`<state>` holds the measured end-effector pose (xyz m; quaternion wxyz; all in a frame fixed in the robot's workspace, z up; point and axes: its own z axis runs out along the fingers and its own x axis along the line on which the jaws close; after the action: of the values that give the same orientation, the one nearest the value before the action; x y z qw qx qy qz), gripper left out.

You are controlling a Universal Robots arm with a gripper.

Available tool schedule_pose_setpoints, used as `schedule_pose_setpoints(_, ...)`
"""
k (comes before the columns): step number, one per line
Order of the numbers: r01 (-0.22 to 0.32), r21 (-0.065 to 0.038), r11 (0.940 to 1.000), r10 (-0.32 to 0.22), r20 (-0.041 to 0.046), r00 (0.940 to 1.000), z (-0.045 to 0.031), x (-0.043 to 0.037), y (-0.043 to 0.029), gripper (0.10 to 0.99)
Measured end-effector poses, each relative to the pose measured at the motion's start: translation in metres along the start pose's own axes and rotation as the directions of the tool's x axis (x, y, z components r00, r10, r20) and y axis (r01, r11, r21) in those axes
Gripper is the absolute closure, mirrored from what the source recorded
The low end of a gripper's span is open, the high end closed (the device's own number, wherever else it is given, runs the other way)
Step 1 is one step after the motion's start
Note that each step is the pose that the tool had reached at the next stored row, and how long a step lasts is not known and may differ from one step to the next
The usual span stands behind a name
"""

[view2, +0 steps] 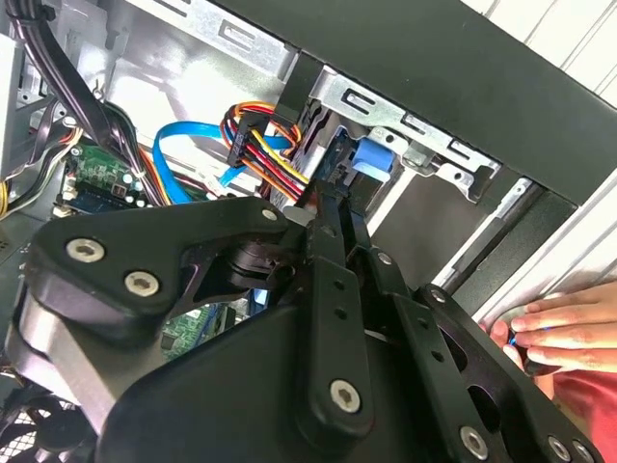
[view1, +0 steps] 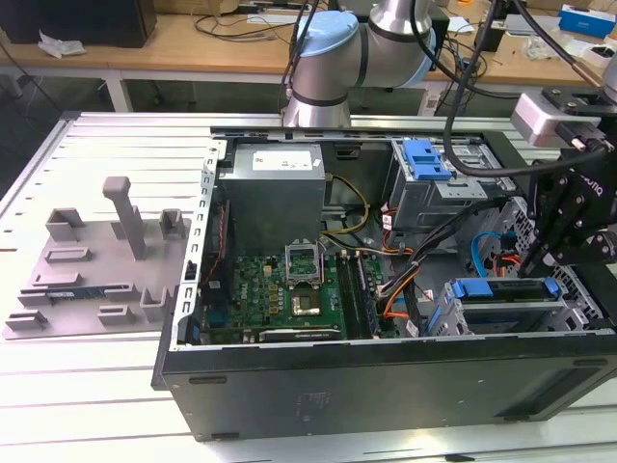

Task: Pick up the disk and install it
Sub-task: 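Insert the first disk wire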

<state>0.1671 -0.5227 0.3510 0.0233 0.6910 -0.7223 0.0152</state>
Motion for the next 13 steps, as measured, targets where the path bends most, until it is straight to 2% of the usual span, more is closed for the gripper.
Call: schedule_pose_setpoints(13, 0.001, 0.0, 1.0, -0.001, 0.0, 1.0, 0.0003, 0.0014, -0.0001, 0.918)
